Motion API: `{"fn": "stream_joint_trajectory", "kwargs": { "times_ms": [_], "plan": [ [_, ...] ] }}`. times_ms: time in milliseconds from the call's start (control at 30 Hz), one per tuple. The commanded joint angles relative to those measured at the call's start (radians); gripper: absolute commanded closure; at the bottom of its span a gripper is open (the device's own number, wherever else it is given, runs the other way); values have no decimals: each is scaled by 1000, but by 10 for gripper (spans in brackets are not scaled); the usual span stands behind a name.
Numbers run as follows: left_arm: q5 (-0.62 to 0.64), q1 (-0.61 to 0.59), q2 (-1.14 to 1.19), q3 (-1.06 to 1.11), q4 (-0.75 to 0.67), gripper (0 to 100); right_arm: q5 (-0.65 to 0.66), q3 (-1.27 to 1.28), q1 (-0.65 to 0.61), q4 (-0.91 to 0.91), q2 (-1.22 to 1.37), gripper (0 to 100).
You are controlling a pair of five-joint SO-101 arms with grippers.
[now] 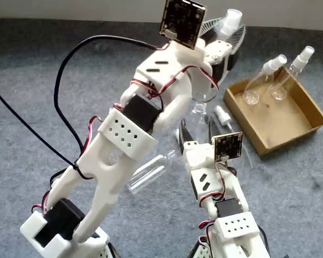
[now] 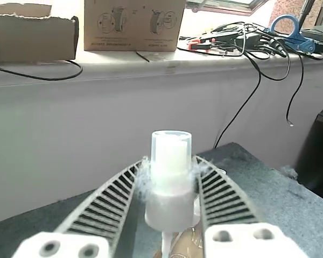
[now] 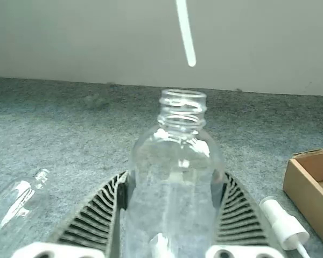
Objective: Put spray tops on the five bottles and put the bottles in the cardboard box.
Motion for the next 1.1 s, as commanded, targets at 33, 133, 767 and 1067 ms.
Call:
{"fn": "stream_joint_trajectory", "kwargs": {
  "times_ms": [33,133,767,1067],
  "plan": [
    [2,16,-24,58,-14,995,12,-7,-15,-25,-13,899],
    [2,16,-25,97,-11,995,12,-7,-15,-25,-13,899],
    [129,5,-145,430,-15,995,11,-7,-15,-25,-13,899],
    [129,5,-255,598,-11,995,11,-7,-15,-25,-13,900]
  ]
}}
